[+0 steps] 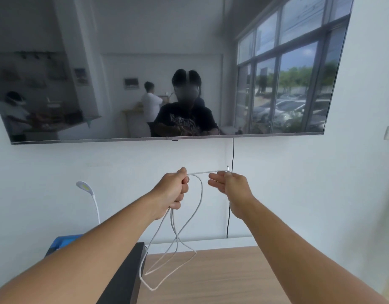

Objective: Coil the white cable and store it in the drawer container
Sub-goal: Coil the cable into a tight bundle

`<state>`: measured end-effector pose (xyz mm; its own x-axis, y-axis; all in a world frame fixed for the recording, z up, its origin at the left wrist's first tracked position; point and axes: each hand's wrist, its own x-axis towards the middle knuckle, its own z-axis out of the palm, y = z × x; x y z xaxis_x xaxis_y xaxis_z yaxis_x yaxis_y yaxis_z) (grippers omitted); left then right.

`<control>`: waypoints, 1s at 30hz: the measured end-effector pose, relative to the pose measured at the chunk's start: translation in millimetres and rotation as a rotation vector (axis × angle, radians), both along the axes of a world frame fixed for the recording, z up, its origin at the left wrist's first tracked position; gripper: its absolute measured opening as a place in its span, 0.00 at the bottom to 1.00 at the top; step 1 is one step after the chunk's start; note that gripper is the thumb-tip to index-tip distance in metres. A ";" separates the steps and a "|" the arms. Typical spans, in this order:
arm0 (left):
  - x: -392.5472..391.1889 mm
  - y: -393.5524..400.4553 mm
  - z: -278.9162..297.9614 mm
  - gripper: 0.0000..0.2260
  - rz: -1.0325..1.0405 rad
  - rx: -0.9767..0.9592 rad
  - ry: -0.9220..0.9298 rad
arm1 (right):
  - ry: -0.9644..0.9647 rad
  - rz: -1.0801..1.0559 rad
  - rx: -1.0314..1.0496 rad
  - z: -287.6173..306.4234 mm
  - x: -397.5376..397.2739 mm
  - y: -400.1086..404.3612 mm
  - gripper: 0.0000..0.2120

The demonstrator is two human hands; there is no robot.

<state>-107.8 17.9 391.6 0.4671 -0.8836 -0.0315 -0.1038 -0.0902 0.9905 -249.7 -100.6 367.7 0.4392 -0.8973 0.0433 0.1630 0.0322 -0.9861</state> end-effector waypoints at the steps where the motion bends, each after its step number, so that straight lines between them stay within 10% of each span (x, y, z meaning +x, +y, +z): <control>1: -1.8 1.9 -4.1 0.17 -0.014 -0.011 -0.011 | -0.112 0.044 0.061 2.7 0.8 -0.7 0.18; 11: -3.6 18.6 -68.9 0.22 -0.135 0.048 0.187 | -0.763 0.322 0.240 77.5 -9.0 -6.4 0.14; 30: -5.0 15.5 -77.1 0.21 -0.283 0.159 0.239 | -0.835 0.799 0.282 99.7 -51.2 45.5 0.15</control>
